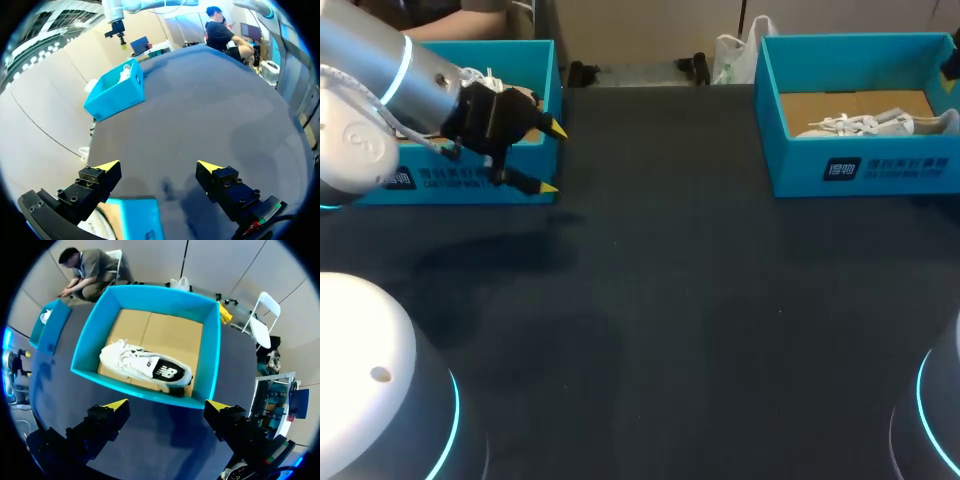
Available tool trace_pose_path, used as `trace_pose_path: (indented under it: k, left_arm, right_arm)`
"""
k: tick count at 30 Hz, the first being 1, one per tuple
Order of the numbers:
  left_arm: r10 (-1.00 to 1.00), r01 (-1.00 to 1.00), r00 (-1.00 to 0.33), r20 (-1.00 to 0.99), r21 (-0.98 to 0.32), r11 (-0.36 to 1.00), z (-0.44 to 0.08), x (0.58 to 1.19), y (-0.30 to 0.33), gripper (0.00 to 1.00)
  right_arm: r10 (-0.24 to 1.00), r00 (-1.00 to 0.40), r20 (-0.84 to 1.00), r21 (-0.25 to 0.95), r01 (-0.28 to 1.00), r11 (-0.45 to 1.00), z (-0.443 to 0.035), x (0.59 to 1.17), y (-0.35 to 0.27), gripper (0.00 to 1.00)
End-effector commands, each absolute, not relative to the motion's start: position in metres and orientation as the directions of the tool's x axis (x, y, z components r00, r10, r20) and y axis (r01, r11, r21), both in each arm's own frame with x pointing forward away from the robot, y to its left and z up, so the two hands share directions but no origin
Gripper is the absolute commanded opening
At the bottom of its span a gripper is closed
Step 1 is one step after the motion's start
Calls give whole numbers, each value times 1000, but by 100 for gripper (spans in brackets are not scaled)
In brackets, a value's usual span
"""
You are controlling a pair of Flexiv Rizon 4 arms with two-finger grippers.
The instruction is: Take the shoe out of the shoebox, open the shoe tongue, remove and reinsert the insole, then place the shoe into the shoebox
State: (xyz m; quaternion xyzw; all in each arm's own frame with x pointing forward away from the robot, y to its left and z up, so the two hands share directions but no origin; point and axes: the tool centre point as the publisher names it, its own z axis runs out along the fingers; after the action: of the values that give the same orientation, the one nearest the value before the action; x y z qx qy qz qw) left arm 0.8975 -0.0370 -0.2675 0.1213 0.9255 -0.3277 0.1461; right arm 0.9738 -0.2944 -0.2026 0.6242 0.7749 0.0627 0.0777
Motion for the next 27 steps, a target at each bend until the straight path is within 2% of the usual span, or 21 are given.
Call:
trace_pose_path:
  k: [1, 10, 20, 27]
  left_arm:
    - [114, 300, -934, -339, -567, 767, -250, 909, -27, 100]
    - [101, 285, -913, -395, -442, 851, -239, 955, 4, 100]
    - [-12, 170, -924, -381, -440, 882, -239, 1000, 44, 100]
    - [209, 359, -879, -428, -306, 882, -239, 1013, 67, 100]
  right_arm:
    - [977, -208, -47, 228, 950, 213, -204, 970, -294, 100]
    - [977, -208, -47, 228, 950, 213, -204, 970, -294, 100]
    - [977, -208, -47, 228, 950, 213, -204, 970, -294, 100]
    - [977, -208, -47, 228, 950, 213, -204, 970, -294, 100]
